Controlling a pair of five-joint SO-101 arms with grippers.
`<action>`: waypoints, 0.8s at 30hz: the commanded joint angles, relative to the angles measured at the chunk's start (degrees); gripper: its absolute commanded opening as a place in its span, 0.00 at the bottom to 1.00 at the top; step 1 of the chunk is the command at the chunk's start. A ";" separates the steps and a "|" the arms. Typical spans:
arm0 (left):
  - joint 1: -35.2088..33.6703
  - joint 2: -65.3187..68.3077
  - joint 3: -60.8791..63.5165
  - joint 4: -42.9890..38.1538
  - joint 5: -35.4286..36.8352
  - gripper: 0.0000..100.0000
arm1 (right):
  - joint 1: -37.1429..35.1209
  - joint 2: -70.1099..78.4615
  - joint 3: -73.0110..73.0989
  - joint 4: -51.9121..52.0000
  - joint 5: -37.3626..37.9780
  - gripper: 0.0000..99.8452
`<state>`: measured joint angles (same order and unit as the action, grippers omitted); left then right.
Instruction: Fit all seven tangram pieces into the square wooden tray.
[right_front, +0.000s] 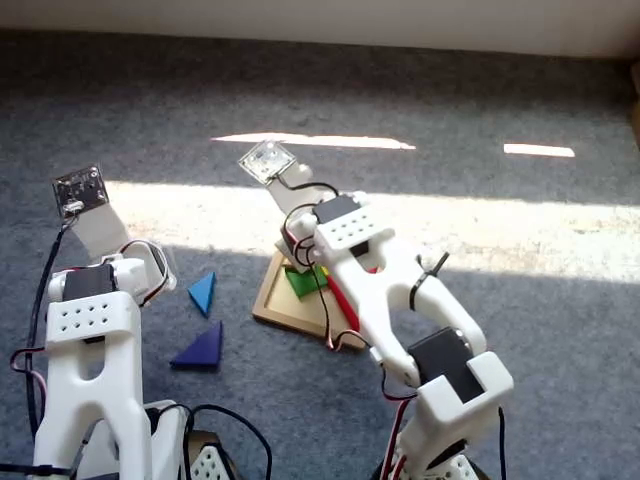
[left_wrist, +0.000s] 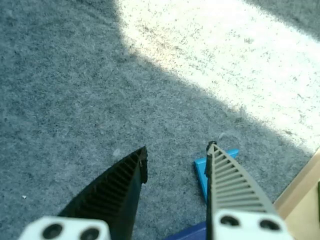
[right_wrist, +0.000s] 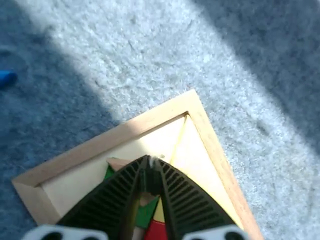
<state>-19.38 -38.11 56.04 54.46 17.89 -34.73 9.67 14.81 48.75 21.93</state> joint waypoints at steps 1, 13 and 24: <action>-0.84 -1.01 -0.31 -0.88 0.44 0.20 | -0.66 -0.66 -2.59 -0.66 0.44 0.01; -0.84 -1.01 -0.40 -0.88 0.44 0.20 | 2.86 -0.40 -3.03 8.66 -4.22 0.01; -0.84 -1.01 -0.31 -0.88 0.44 0.20 | 1.19 -0.22 -2.51 1.45 0.88 0.01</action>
<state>-19.38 -38.11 56.04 54.46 17.89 -32.97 9.67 14.81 52.53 18.86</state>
